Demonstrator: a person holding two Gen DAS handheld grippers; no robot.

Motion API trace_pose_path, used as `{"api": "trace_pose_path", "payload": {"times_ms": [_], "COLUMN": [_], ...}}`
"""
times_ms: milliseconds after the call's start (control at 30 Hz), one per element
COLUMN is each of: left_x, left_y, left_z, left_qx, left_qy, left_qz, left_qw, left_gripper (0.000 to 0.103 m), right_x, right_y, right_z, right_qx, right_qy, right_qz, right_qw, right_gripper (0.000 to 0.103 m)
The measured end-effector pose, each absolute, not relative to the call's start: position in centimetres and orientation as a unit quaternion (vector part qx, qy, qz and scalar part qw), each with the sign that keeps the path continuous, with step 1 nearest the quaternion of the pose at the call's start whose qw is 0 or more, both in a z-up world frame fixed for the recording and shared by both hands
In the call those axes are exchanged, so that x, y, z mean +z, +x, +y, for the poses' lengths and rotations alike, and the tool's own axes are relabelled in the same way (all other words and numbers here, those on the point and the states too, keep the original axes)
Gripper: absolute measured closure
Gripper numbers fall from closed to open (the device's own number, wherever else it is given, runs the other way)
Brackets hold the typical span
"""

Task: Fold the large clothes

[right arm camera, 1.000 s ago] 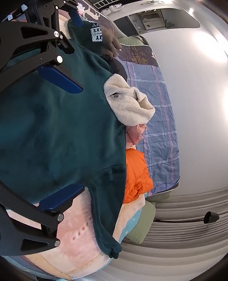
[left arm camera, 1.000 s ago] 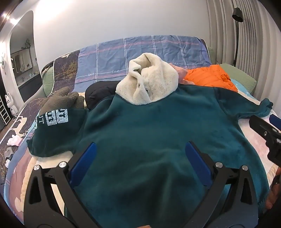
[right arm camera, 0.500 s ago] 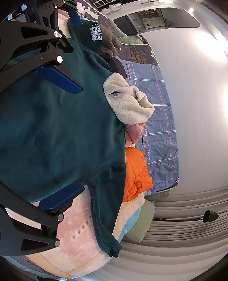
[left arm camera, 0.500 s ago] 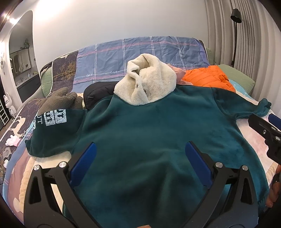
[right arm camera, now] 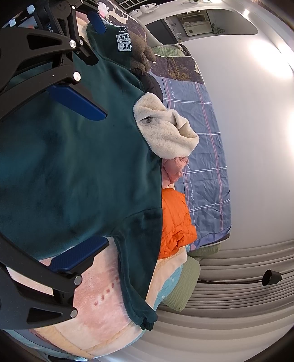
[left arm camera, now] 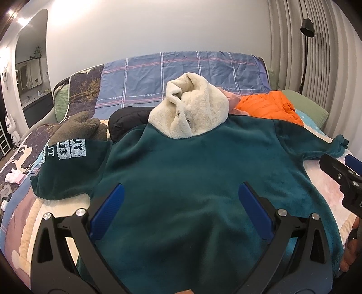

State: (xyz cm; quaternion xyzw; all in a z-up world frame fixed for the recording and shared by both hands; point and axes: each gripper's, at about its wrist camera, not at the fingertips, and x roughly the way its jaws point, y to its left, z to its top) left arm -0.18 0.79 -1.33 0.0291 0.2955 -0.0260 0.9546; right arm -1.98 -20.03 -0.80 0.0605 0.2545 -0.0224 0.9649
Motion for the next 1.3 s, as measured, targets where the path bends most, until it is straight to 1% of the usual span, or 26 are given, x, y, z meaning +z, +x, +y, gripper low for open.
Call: {"api": "trace_pose_path", "payload": {"times_ms": [367, 1300], "left_x": [-1.43, -1.29], "left_y": [-0.17, -0.82], "left_z": [0.35, -0.23], "left_qx": [-0.045, -0.068], "left_qy": [0.043, 0.052], "left_qz": [0.305, 0.288], "left_qw": [0.95, 0.954], "left_gripper": [0.002, 0.002], "right_x": [-0.89, -1.02], "right_y": [-2.06, -2.07], "right_z": [-20.12, -20.05], "right_qx": [-0.023, -0.025], "right_qy": [0.06, 0.058], "right_qz": [0.256, 0.255], "right_qw": [0.965, 0.965], "right_gripper": [0.001, 0.001]}}
